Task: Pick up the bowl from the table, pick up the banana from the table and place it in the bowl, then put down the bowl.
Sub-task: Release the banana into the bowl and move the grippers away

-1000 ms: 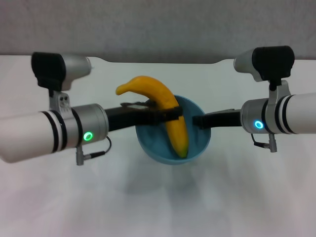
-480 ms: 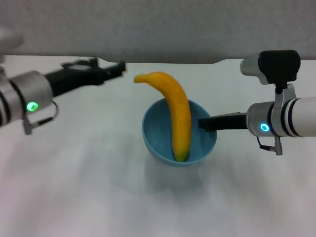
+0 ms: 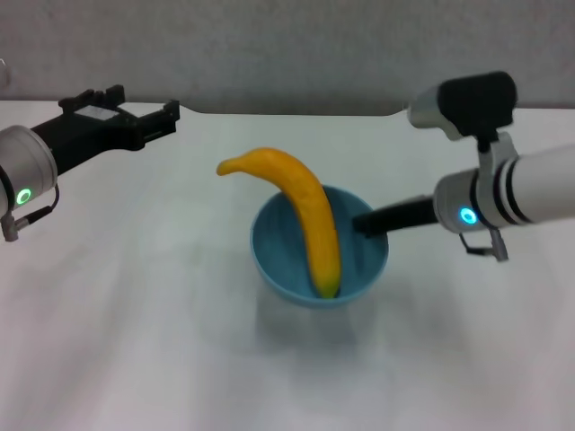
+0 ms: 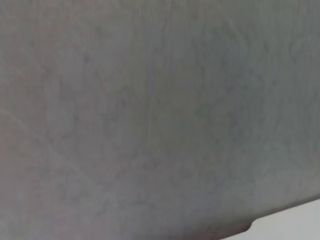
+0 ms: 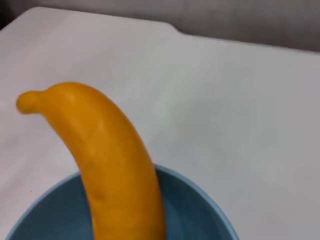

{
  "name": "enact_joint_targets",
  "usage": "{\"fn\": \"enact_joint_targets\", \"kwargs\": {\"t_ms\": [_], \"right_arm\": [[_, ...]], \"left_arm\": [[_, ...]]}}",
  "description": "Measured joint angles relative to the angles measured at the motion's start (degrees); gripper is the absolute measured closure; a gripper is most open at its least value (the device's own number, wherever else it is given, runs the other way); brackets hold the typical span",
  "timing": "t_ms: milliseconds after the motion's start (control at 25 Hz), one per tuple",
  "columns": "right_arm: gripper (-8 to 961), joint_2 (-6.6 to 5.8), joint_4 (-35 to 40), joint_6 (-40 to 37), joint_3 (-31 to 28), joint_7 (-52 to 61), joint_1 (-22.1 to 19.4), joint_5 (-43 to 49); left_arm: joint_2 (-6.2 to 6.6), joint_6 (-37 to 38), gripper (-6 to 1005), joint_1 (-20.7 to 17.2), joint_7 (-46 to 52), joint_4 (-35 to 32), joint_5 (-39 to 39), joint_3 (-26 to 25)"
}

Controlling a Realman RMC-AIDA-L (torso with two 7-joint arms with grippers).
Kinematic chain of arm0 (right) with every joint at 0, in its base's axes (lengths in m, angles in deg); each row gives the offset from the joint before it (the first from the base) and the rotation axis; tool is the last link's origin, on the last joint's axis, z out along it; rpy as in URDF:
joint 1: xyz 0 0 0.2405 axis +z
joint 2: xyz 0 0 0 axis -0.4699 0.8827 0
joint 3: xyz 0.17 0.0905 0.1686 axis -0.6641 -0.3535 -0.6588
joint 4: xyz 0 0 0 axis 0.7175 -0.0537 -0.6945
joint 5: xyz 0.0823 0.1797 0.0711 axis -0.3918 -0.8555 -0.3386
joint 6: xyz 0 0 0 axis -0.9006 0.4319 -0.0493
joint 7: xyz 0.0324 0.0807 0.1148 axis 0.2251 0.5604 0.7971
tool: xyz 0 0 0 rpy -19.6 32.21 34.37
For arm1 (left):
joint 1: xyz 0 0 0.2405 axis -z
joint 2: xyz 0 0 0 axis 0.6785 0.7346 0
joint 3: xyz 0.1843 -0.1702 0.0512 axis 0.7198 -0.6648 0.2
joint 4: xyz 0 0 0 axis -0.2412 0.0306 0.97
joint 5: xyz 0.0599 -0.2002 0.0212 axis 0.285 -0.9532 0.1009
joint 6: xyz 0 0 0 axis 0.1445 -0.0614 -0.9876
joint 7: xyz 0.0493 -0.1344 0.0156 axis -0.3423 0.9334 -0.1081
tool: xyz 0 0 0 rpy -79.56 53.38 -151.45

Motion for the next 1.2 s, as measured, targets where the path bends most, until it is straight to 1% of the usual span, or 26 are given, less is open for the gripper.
{"fn": "enact_joint_targets", "kwargs": {"t_ms": [120, 240, 360, 440, 560, 720, 880, 960, 1080, 1200], "right_arm": [[922, 0.06, 3.87, -1.92, -1.03, -1.26, 4.09, 1.15], [921, 0.46, 8.86, -3.14, -1.34, -3.74, 8.17, -0.07], [920, 0.87, 12.03, -3.73, -0.03, -6.16, 10.39, -3.55], [920, 0.97, 12.57, -3.84, 2.28, -7.73, 10.28, -7.85], [919, 1.07, 12.70, -4.30, 7.39, -8.81, 9.57, -13.59], [918, 1.06, 12.80, -4.35, 11.96, -8.64, 8.40, -16.78], [917, 1.03, 13.18, -4.35, 13.19, -8.50, 6.69, -17.49], [916, 0.97, 13.46, -4.36, 13.19, -8.51, 6.24, -17.51], [915, 0.94, 13.52, -4.31, 13.29, -8.50, 5.77, -17.53], [915, 0.99, 13.72, -4.29, 13.58, -8.45, 5.66, -17.55]], "left_arm": [[-0.02, 2.92, 107, -0.20, -1.70, -0.14, 0.16, 1.25], [-0.06, 5.91, 108, -0.09, -3.58, -0.21, 0.15, 2.49], [-0.13, 10.67, 108, 0.19, -6.07, -0.28, 0.00, 4.93], [-0.15, 14.04, 108, 0.24, -7.42, -0.24, -0.18, 6.43], [-0.15, 16.79, 108, -0.06, -7.93, 0.04, -0.32, 7.41], [-0.18, 19.68, 108, -0.56, -8.60, -0.26, -0.29, 8.08], [-0.22, 20.26, 108, -0.92, -9.42, -0.32, -0.36, 8.57], [-0.24, 21.75, 108, -1.13, -9.60, -0.37, -0.38, 9.40], [-0.24, 25.66, 108, -1.40, -10.67, -0.41, -0.33, 11.71], [-0.24, 30.74, 108, -1.48, -12.12, -0.45, -0.10, 15.11]]}}
